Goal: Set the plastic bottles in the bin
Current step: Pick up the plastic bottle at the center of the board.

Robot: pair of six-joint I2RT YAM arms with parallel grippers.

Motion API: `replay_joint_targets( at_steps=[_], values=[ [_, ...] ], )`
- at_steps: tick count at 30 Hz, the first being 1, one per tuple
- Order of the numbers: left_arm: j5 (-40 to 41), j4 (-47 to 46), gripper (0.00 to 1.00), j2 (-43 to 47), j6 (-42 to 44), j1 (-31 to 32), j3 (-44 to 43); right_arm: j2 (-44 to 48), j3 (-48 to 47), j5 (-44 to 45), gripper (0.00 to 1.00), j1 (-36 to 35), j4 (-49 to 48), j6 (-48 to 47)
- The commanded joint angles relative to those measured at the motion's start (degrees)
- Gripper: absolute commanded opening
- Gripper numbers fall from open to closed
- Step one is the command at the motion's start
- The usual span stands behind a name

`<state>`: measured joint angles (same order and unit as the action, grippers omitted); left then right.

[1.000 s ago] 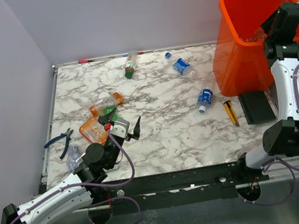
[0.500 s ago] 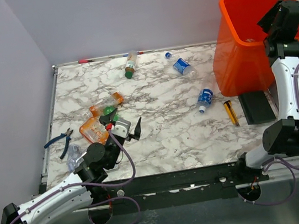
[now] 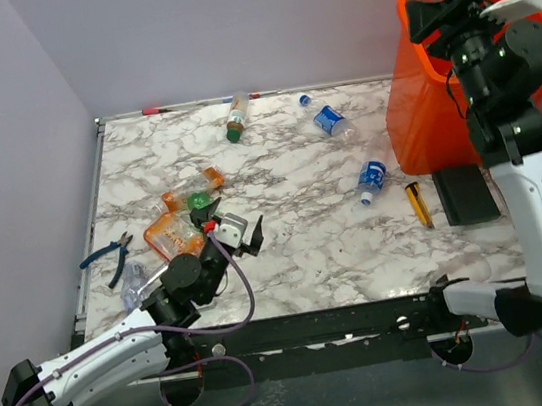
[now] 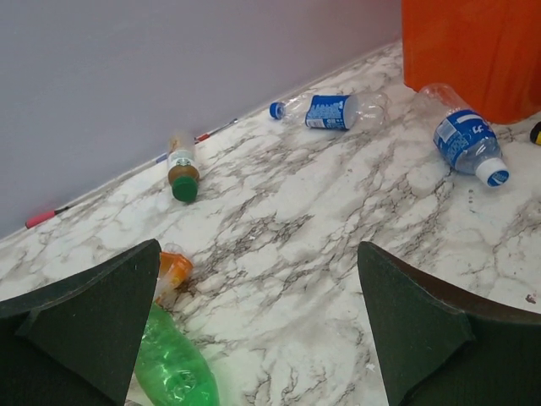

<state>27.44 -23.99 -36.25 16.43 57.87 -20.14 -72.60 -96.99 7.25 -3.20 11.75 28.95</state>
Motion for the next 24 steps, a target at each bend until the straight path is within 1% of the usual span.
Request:
replay_joint_targets(
  at_steps=[1, 2, 5, 7, 8, 9, 11, 13, 15, 18, 20, 24],
  values=[
    [-3.8, -1.0, 0.99, -2.1, -3.1, 0.1, -1.1, 7.7, 9.6, -4.8, 0.68, -9.6, -2.1, -0.2],
    [-5.3, -1.6, 0.99, -2.7, -4.8, 0.1, -1.1, 10.1, 13.8, -5.3, 0.68, -11.5, -2.1, 0.1],
    [-14.8, -4.3, 0.99, -5.3, -13.8, 0.1, -1.6, 16.3, 26.0, -6.8, 0.67, -14.6, -2.1, 1.1],
    [-23.7, -4.7, 0.99, -9.5, -18.0, 0.2, -4.2, 20.2, 32.3, -8.6, 0.66, -15.1, -0.3, 1.9],
    [-27.6, -4.4, 0.99, -13.0, -20.2, 0.1, -6.7, 22.2, 35.4, -8.8, 0.66, -15.1, 0.6, 2.4],
    [-29.3, -3.1, 0.99, -17.1, -22.9, 0.2, -9.6, 24.4, 38.4, -9.1, 0.66, -15.2, 1.1, 3.2],
    [-28.6, 0.3, 0.99, -26.2, -28.4, 0.1, -17.1, 29.1, 44.4, -9.0, 0.67, -15.3, 1.7, 4.3],
    [-27.1, 1.9, 0.99, -34.9, -31.2, 0.2, -23.0, 33.2, 48.9, -9.3, 0.68, -15.2, 1.4, 5.3],
    [-25.2, 2.8, 0.99, -43.1, -32.9, 0.1, -27.8, 35.5, 50.7, -9.6, 0.69, -15.2, 2.8, 5.9],
    [-30.4, 7.2, 0.99, -54.7, -33.4, 0.1, -36.9, 37.8, 50.9, -9.6, 0.69, -15.2, 6.4, 5.6],
    [-32.1, 9.7, 0.99, -60.7, -34.3, 0.1, -42.4, 40.2, 50.8, -5.7, 0.69, -15.2, 9.8, 5.7],
    [-30.1, 13.4, 0.99, -69.5, -34.4, 0.0, -50.2, 47.7, 52.2, 3.4, 0.69, -15.3, 14.2, 7.3]
  ],
)
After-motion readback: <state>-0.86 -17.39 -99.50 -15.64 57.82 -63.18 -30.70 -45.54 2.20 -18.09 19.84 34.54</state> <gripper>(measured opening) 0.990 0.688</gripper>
